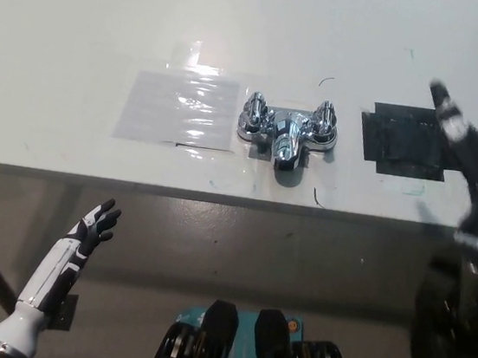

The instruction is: The faucet is at the center of the desk and the robot turn off the faucet by turning the right faucet handle using the right hand

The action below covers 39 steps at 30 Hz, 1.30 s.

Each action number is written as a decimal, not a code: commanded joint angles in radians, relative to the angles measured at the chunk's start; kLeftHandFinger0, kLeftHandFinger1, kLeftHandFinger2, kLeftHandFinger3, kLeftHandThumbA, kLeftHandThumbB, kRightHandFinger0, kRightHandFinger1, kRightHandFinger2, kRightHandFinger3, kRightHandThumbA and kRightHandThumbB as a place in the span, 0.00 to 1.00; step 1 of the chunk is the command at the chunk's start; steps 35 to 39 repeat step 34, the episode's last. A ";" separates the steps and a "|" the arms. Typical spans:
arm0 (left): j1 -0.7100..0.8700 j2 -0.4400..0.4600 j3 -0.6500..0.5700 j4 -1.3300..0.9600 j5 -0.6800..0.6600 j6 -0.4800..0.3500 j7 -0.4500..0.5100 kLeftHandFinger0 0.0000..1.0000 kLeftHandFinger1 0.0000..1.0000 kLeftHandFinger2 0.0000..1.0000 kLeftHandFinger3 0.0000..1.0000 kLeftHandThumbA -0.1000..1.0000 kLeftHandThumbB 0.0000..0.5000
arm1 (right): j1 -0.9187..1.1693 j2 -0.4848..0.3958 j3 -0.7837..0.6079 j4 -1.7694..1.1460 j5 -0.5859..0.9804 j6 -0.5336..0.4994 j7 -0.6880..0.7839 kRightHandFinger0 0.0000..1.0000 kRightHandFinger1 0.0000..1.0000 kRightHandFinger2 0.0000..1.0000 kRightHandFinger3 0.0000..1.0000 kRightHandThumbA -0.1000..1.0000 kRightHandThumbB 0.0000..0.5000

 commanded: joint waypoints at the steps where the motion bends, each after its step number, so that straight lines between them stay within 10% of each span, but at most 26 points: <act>1: -0.023 0.034 0.003 -0.024 -0.014 -0.043 -0.027 1.00 1.00 1.00 1.00 1.00 0.77 | 0.236 -0.134 0.124 -0.312 -0.062 -0.141 0.224 1.00 1.00 1.00 1.00 1.00 0.76; 14: -0.016 0.025 0.004 -0.020 -0.015 -0.051 -0.026 1.00 1.00 1.00 1.00 1.00 0.76 | 0.363 -0.125 0.164 0.029 -0.106 -0.158 0.144 1.00 1.00 1.00 1.00 1.00 0.63; 21: -0.013 0.024 0.010 -0.029 -0.016 -0.036 -0.027 1.00 1.00 1.00 1.00 1.00 0.79 | 0.347 -0.090 0.168 0.155 -0.110 -0.158 0.128 1.00 1.00 1.00 1.00 1.00 0.37; 39: -0.014 0.020 0.014 -0.021 -0.017 -0.034 -0.026 1.00 1.00 1.00 1.00 1.00 0.83 | 0.335 -0.065 0.141 0.248 -0.040 -0.158 0.206 1.00 1.00 1.00 1.00 1.00 0.46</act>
